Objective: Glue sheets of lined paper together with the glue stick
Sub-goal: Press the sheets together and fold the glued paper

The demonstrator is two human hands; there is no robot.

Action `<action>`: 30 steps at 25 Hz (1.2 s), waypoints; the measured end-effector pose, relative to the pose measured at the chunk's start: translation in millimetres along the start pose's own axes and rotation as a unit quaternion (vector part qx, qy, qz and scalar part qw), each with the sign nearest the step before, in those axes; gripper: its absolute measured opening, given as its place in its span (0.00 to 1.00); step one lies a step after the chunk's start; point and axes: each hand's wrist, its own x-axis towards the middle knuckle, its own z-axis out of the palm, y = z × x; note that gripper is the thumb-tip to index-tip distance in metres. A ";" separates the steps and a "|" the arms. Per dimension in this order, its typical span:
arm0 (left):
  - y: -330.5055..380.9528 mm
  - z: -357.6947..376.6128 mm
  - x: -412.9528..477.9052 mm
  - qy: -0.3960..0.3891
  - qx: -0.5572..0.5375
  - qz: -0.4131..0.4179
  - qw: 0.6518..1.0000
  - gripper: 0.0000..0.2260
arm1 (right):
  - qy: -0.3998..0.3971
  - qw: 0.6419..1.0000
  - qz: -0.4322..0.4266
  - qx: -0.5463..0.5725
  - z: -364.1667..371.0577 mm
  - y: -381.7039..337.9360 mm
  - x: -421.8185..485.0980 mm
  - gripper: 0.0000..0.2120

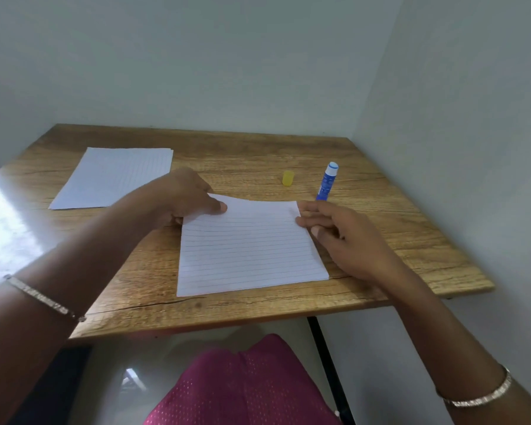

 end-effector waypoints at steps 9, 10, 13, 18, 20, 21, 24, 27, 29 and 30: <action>4.2 -3.9 -11.1 0.021 -0.140 0.152 0.978 0.06 | 0.226 0.971 -0.073 0.014 -26.0 -13.5 -7.7 0.10; 10.3 -3.1 -12.5 0.034 -0.136 0.183 0.973 0.06 | 0.246 0.963 -0.113 -0.014 -27.2 -23.5 4.8 0.11; 23.4 -1.1 -14.0 0.085 -0.131 0.253 0.955 0.07 | 0.222 0.953 -0.179 -0.104 -21.8 -51.0 42.2 0.14; 15.6 1.3 -10.3 0.141 -0.193 0.283 0.929 0.10 | 0.208 0.963 -0.156 -0.066 -9.9 -64.0 68.8 0.02; 9.2 1.4 -5.7 0.151 -0.244 0.285 0.915 0.09 | 0.226 0.962 -0.142 -0.053 -5.3 -56.6 70.1 0.03; 7.0 1.4 -4.2 0.156 -0.251 0.289 0.911 0.08 | 0.229 0.962 -0.138 -0.045 -3.1 -53.4 70.3 0.04; 3.6 2.7 -2.6 0.159 -0.257 0.292 0.907 0.06 | 0.218 0.966 -0.135 -0.023 0.9 -51.6 69.6 0.04; 3.4 4.5 -3.5 0.151 -0.256 0.305 0.905 0.06 | 0.216 0.963 -0.162 -0.022 4.3 -60.8 73.6 0.05; 3.9 5.0 -4.1 0.148 -0.251 0.307 0.906 0.07 | 0.231 0.957 -0.173 -0.029 7.2 -66.9 76.7 0.04; 4.1 5.1 -4.6 0.145 -0.244 0.308 0.908 0.07 | 0.238 0.956 -0.171 -0.033 8.1 -68.3 77.7 0.04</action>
